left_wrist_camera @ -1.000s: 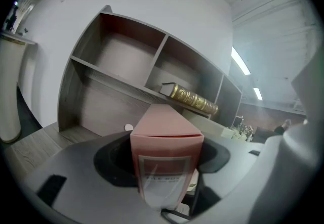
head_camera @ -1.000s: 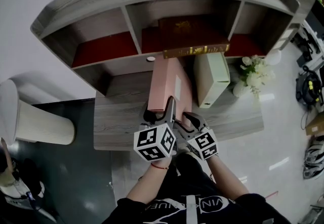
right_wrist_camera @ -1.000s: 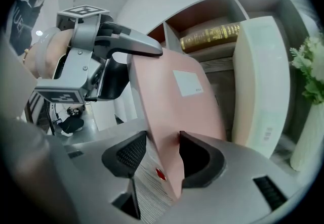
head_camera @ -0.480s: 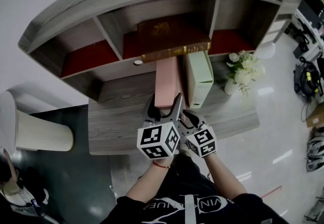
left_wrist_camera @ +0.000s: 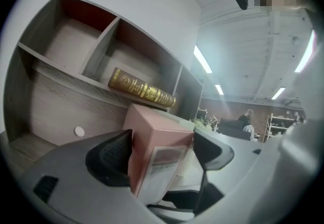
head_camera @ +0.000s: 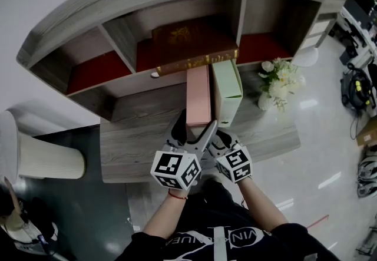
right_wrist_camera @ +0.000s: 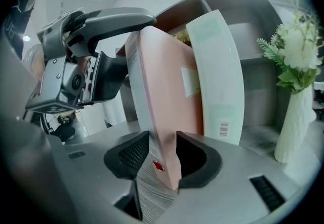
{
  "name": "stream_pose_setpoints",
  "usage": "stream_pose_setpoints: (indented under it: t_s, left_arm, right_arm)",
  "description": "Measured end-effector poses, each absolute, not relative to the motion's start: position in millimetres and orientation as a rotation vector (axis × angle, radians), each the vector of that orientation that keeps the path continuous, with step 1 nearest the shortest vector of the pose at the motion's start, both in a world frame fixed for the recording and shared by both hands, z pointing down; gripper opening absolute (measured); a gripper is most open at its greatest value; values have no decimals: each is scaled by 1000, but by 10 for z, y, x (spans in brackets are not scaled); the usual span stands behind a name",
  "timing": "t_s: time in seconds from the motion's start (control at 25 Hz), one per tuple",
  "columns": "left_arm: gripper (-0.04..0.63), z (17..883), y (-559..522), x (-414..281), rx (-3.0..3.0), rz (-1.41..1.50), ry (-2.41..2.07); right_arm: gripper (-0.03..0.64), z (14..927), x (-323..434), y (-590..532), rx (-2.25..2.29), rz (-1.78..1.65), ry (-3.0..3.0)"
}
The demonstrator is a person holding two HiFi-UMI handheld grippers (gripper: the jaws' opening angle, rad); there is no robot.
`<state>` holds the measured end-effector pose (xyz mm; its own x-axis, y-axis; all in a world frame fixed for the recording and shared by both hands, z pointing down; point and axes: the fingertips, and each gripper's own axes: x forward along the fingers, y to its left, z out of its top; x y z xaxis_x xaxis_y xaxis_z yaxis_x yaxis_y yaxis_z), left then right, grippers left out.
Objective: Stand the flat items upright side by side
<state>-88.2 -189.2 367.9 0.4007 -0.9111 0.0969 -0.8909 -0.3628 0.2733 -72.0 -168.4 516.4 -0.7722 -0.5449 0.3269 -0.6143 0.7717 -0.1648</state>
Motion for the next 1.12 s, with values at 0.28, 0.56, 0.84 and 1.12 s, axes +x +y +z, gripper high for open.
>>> stream_pose_setpoints:
  t_s: [0.28,0.56,0.84,1.12]
  left_arm:
    - [365,4222,-1783,-974,2365,123,-1547]
    - [330,4377,-1872,-894,2321,136,-1502]
    - [303,4437,-1993,-845,2294,123,-1489]
    - [298,4496,-2071,-792,2283,133,-1487]
  right_arm:
    - [167,5176,-620,-1774,958,396,-2692]
    - [170,5163,-573,-1845,1056,389,-2666]
    - [175,5229,-473,-1940,1149,452,-2629]
    - [176,5235,-422,-2014,1192,477,-2621]
